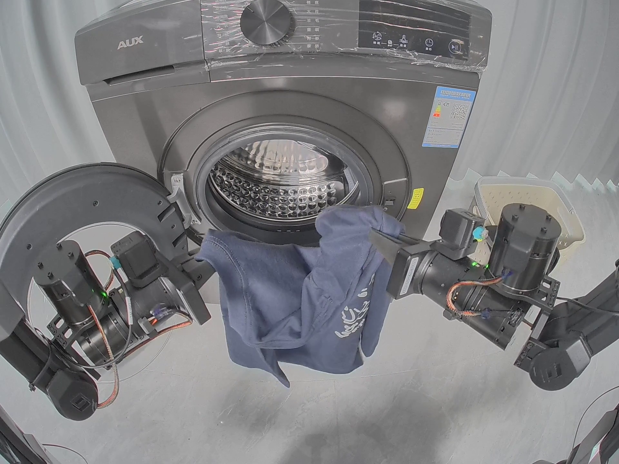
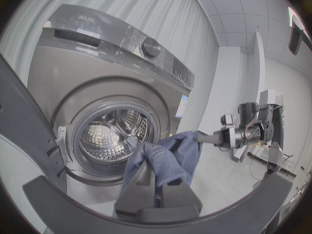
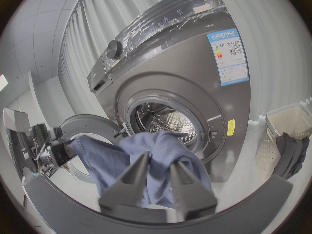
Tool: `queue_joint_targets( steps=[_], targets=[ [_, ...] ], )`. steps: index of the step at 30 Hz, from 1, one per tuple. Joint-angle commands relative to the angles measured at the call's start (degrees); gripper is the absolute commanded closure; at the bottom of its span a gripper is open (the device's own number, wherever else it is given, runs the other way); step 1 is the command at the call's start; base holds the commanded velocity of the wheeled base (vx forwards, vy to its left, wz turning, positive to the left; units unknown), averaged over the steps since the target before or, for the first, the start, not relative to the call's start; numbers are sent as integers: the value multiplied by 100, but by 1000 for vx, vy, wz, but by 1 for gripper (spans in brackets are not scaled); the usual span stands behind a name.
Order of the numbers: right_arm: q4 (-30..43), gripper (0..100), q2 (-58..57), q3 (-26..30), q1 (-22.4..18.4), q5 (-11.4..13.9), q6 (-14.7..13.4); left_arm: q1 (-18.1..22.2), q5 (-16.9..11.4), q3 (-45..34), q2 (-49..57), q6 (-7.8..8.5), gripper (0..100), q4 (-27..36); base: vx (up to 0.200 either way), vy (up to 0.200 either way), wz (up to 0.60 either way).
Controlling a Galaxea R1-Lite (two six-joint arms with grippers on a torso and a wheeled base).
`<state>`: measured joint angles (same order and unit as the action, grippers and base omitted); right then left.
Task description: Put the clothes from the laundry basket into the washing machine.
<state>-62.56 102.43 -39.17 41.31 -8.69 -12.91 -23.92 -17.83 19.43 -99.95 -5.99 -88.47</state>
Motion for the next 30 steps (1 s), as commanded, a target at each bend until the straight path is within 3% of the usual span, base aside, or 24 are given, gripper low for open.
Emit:
queue_joint_targets(
  steps=[1, 6, 21, 30],
  targets=[
    [42, 0, 137, 94, 35, -10, 8, -16, 17, 113, 274, -8, 100, -4, 0, 0, 0],
    [25, 0, 427, 603, 210, -10, 271, -60, 105, 237, 292, -8, 100, -4, 0, 0, 0],
    [-63, 0, 823, 551, 492, 34, 289, -113, 114, 280, 283, -8, 100, -4, 0, 0, 0],
    [-221, 0, 964, 524, 984, 105, 280, -113, 263, 316, 195, 1, 100, -4, 0, 0, 0]
  ],
)
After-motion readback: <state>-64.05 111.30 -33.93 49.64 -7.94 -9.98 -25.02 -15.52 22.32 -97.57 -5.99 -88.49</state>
